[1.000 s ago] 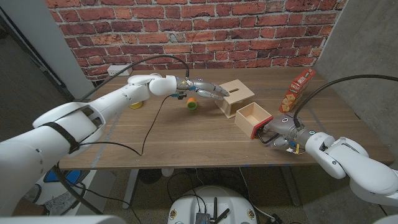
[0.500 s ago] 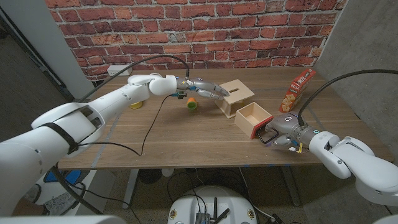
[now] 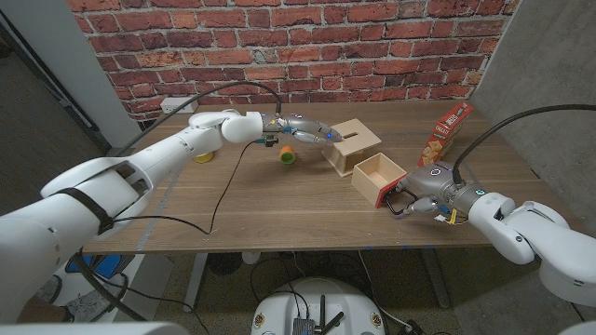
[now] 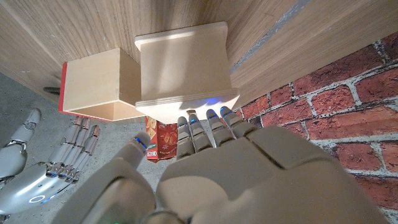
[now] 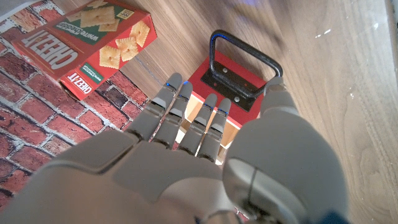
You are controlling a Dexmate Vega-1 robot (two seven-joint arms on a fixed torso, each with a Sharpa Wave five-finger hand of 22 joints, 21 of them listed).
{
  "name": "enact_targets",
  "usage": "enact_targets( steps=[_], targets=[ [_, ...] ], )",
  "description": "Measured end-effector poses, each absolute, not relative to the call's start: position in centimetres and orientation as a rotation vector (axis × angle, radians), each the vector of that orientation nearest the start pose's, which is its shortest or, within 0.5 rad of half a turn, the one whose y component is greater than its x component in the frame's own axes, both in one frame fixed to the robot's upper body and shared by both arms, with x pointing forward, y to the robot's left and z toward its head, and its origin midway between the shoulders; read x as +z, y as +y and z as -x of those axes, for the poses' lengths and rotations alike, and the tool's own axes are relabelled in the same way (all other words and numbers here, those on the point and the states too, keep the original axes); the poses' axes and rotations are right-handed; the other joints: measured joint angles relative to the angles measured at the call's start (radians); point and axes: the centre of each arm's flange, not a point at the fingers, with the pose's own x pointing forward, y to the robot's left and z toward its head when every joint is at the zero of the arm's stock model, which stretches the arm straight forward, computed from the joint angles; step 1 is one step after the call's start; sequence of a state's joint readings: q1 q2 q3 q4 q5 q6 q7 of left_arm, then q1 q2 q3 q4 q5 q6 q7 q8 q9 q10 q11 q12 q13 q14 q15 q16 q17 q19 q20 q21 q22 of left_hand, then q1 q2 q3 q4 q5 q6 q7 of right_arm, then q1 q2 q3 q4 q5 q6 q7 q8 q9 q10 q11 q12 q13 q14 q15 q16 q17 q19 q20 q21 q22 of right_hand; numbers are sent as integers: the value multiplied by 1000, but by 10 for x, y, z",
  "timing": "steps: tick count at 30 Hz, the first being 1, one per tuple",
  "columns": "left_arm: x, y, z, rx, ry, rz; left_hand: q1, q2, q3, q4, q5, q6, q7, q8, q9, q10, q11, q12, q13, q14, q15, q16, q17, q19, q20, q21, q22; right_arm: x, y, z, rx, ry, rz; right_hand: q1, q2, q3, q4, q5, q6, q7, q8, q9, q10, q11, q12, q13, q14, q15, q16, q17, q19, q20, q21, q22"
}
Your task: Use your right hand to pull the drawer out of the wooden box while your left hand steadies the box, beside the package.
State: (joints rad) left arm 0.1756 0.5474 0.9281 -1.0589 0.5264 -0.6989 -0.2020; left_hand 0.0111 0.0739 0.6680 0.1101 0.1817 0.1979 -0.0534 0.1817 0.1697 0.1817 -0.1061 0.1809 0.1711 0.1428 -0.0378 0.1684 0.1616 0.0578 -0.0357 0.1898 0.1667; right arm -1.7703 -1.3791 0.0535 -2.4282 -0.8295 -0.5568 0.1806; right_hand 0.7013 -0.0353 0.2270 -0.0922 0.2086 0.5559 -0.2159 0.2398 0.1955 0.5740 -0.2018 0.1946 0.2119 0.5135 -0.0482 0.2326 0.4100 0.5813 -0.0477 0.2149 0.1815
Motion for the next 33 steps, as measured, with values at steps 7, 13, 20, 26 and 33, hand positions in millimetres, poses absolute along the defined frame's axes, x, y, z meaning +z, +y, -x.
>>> enact_targets(
  steps=[7,13,20,26,33],
  targets=[
    [95,118,-641,-645,-995,-1657,0,0,0,0,0,0,0,0,0,0,0,0,0,0,0,0,0,9,-2,0,0,-52,-282,-420,-22,-421,1959,-5,5,0,0,0,26,2,12,0,23,-1,2,0,30,-4,12,1,25,-10,8,0],
    [98,121,-639,-633,-997,-1636,0,0,0,0,0,0,0,0,0,0,0,0,0,0,0,0,0,11,0,0,0,-49,-286,-418,-35,-444,1925,-12,12,3,-3,-5,37,9,16,0,37,1,10,0,43,-5,23,1,37,-11,8,0],
    [98,126,-636,-615,-990,-1602,0,0,4,-4,0,0,0,0,0,0,0,0,0,0,0,0,0,11,0,0,0,-47,-295,-415,-58,-456,1868,-24,24,7,-6,-8,57,11,19,0,53,4,10,0,66,-7,27,0,53,-9,15,0],
    [98,129,-635,-599,-981,-1573,0,0,4,-4,0,0,0,0,0,0,0,0,0,0,0,0,0,11,0,0,0,-45,-302,-412,-83,-462,1820,-24,24,7,-6,-8,64,17,23,0,64,4,10,0,75,-9,28,-2,66,-11,21,0],
    [98,135,-631,-576,-973,-1534,4,-4,4,-4,0,0,0,0,0,0,0,0,0,0,0,0,0,11,0,0,0,-44,-306,-409,-102,-486,1775,-28,28,7,-6,-13,73,20,23,-5,67,7,10,0,79,-6,34,0,77,-16,23,3]
  ],
)
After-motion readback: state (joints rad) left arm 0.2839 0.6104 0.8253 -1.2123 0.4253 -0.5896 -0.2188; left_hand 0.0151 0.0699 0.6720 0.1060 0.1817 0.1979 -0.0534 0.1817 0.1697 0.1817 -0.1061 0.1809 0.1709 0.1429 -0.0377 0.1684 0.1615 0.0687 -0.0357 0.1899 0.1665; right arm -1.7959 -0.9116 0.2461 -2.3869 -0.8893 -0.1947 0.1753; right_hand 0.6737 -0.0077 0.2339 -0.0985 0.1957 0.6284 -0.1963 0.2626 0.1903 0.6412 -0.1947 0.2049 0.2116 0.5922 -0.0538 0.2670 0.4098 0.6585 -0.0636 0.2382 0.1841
